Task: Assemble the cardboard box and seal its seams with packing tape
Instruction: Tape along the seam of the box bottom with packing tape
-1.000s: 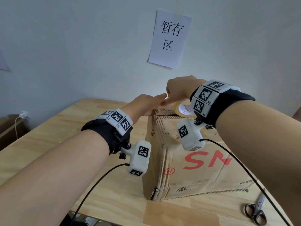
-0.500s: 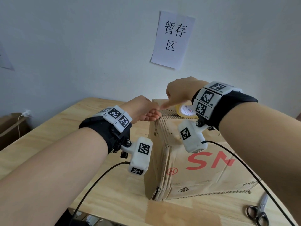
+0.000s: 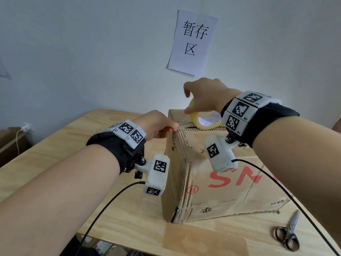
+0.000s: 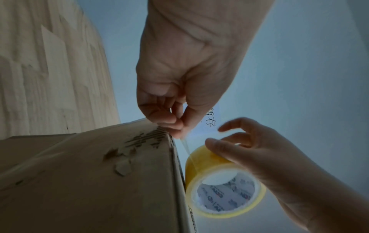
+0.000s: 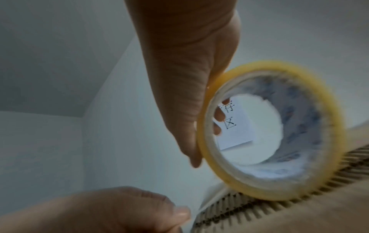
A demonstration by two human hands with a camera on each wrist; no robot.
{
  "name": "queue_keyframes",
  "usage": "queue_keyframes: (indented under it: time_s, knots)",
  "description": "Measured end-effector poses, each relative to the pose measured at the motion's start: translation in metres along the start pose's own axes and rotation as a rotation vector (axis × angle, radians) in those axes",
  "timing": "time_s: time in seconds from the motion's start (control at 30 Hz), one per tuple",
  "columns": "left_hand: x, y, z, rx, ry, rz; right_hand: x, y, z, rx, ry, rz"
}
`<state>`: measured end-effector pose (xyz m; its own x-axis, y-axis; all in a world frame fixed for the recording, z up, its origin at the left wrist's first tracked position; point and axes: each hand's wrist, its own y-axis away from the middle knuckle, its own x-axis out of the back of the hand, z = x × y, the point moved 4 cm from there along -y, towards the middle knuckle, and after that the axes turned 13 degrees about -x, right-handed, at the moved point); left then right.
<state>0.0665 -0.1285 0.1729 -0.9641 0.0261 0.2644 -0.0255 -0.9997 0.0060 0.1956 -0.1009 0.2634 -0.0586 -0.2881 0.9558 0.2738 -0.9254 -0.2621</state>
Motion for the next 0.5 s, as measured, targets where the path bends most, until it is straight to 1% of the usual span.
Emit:
queue_keyframes:
  time_s: [0.03,0.07,0.17,0.23,0.3,0.37,0.43,0.5]
  knots:
    - [0.002,0.0,-0.002,0.003,0.007,-0.001,0.0,0.002,0.004,-0.03,-0.051,0.048]
    - [0.002,0.0,-0.004,0.002,0.018,0.0,-0.002,0.004,0.01,-0.082,-0.156,0.066]
    - [0.004,-0.002,-0.006,-0.001,0.059,0.02,-0.013,0.01,0.032,-0.246,-0.633,0.028]
    - [0.003,-0.003,-0.004,-0.002,0.071,0.027,-0.02,0.012,0.042,-0.307,-0.78,0.027]
    - [0.002,-0.004,-0.003,0.002,0.052,0.02,-0.027,0.013,0.049,-0.384,-0.852,0.007]
    - [0.002,-0.004,-0.004,0.01,0.041,0.015,-0.034,0.015,0.052,-0.445,-0.872,-0.032]
    - [0.003,-0.004,-0.005,0.016,0.045,0.02,-0.035,0.016,0.051,-0.46,-0.856,-0.038]
    - [0.004,-0.004,-0.006,0.021,0.046,0.024,-0.033,0.016,0.046,-0.45,-0.815,-0.012]
